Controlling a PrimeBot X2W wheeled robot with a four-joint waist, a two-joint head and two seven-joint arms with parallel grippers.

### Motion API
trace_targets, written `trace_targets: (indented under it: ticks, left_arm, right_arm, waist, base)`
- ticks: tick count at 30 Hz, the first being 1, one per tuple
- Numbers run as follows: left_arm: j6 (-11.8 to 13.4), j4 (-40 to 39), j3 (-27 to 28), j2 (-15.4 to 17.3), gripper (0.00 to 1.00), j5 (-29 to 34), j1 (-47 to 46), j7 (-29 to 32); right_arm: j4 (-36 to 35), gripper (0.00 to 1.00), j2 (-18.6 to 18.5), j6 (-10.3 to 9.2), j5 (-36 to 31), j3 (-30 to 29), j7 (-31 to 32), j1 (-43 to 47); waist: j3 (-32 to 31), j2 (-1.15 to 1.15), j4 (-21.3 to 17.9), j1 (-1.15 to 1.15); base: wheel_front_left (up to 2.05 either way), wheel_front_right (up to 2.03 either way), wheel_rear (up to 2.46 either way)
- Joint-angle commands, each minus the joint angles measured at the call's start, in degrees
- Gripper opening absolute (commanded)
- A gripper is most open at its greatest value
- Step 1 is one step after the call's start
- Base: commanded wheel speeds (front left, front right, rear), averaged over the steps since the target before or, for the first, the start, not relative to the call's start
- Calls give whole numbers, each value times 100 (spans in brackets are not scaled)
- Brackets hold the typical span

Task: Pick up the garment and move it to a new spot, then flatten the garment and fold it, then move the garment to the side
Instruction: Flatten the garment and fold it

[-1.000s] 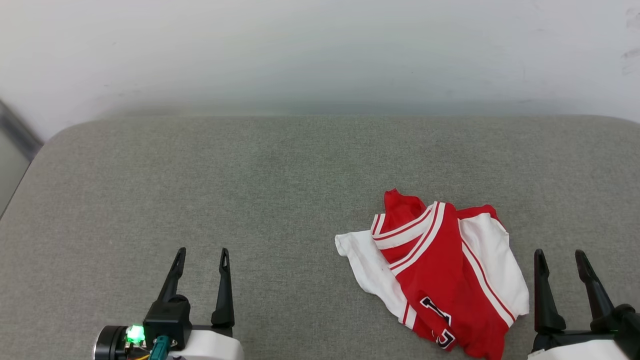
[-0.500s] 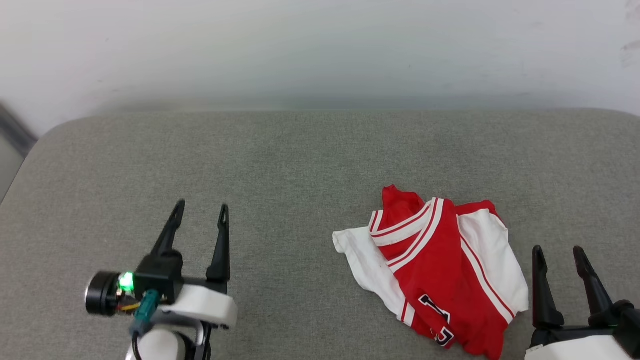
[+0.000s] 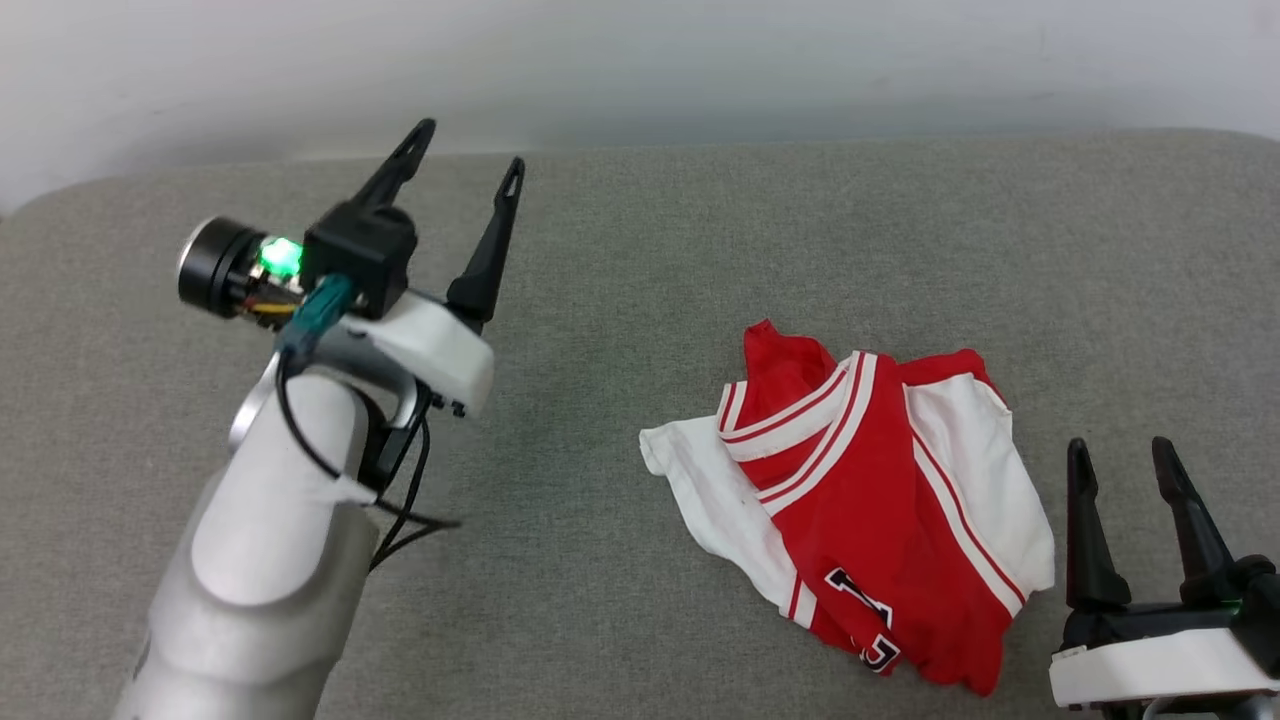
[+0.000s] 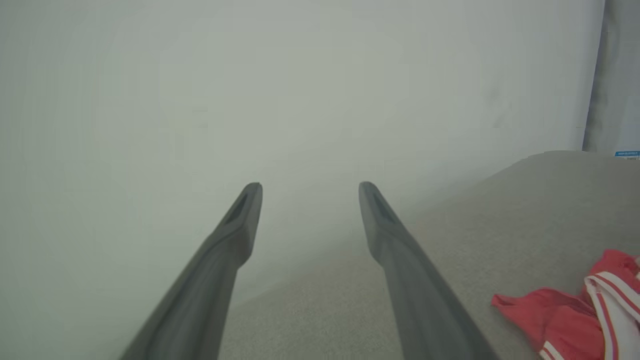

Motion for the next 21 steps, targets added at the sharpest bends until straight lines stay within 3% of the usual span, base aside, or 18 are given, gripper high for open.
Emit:
trace_targets:
  ticks: [1,7,16,21]
  left_arm:
    - [-14,84,-111,48,100,-80,-170,143]
    - [-19,331,-1579,457,100,-1145,-1147,1528]
    - [-20,-56,-3964,1217,100,-3467,-2310,4117]
    - [-21,-270,-5058,1563,100,-4199,-2785,4920]
  right_arm:
    - [1,100,15,-2,13,3,-12,-71]
    - [1,100,14,-2,66,7,-12,-190]
    - [-33,100,15,-2,147,30,-12,-377]
    - [-22,100,15,-2,209,51,-12,-484]
  waist:
    - [61,0,-50,-1]
    - [220,0,-167,-1]
    - [460,0,-402,-1]
    - [630,0,-609,-1]
  base:
    - [0,0,0]
    - [0,0,0]
    - [0,0,0]
    - [0,0,0]
